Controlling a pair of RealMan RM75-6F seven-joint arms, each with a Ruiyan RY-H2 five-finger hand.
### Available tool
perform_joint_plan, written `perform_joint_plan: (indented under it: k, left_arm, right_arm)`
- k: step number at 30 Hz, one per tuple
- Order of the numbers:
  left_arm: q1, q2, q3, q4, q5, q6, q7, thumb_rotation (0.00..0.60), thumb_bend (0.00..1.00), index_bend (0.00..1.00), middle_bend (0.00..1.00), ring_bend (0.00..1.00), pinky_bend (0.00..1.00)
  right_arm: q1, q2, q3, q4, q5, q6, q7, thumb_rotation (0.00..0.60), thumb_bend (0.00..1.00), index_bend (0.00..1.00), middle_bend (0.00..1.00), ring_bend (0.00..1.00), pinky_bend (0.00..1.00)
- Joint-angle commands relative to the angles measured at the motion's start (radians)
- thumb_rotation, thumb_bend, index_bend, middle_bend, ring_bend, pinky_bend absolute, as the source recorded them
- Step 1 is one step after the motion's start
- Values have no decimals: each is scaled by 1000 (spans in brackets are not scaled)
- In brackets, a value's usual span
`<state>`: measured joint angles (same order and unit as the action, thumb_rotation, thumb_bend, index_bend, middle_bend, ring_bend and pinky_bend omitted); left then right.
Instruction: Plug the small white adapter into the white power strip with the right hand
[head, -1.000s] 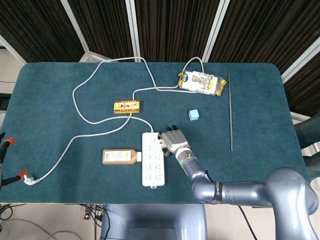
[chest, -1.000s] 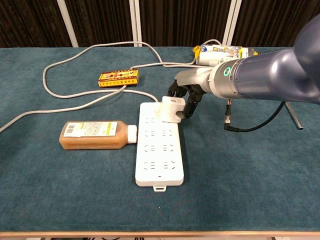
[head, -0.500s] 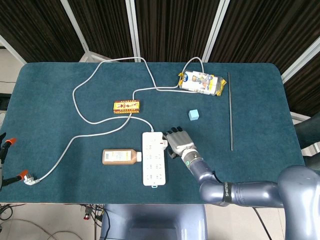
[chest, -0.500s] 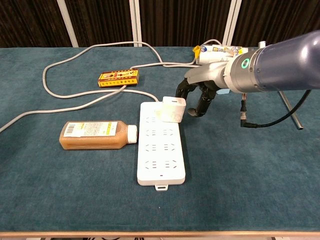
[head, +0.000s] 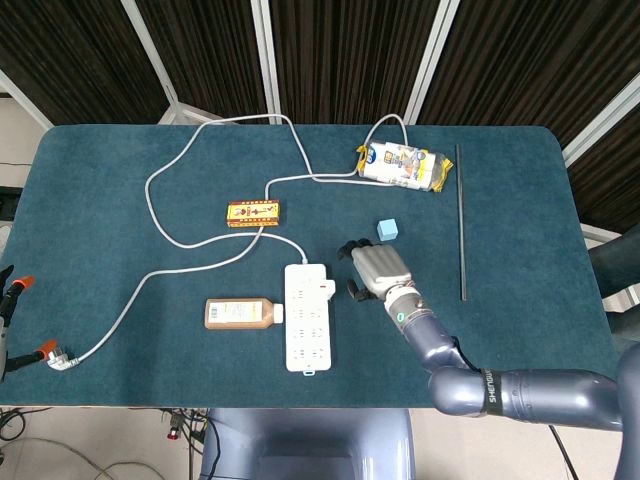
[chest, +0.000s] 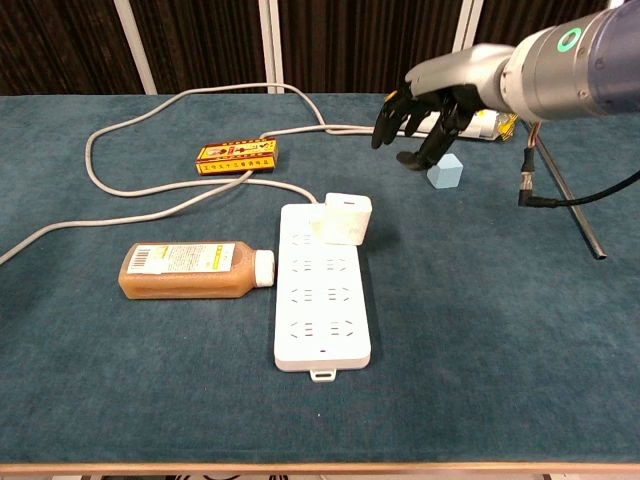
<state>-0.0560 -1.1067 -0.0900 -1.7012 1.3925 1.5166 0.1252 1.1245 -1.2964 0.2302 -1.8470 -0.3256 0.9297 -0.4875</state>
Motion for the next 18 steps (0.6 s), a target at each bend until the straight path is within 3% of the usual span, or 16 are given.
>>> perform_joint_plan:
  k: [1,3,7,11,14,18]
  left_arm:
    - [1,0,1,-1,1,1,0,600,91,187,0,0,0]
    - [1,0,2,-1,3,1,1,600,91,187,0,0,0]
    - [1,0,5,-3,8,2,3,600,91,188,0,0,0]
    - [3,1,5,-4,8,6,1,600,91,188,0,0,0]
    - [2,1,3,-3,4,4,2,600,91,189,0,0,0]
    - [0,1,5,-3,5,-2,4,600,91,190,0,0,0]
  right_arm:
    - [-62,30,65,-11,-78,53,112,600,608,345,283,311,772]
    - [-86,35,78,-8,-108,55,157,600,608,345,312,380,857]
    - [-110,37,78,6,-135,57,191,600,498,345,375,444,864]
    - [-108,24,67,27,-117,86,164,600,346,346,412,452,721]
    - [-101,19,65,38,-95,91,143,600,327,357,413,450,569]
    - [-92,9,61,52,-66,100,119,600,326,454,413,420,515]
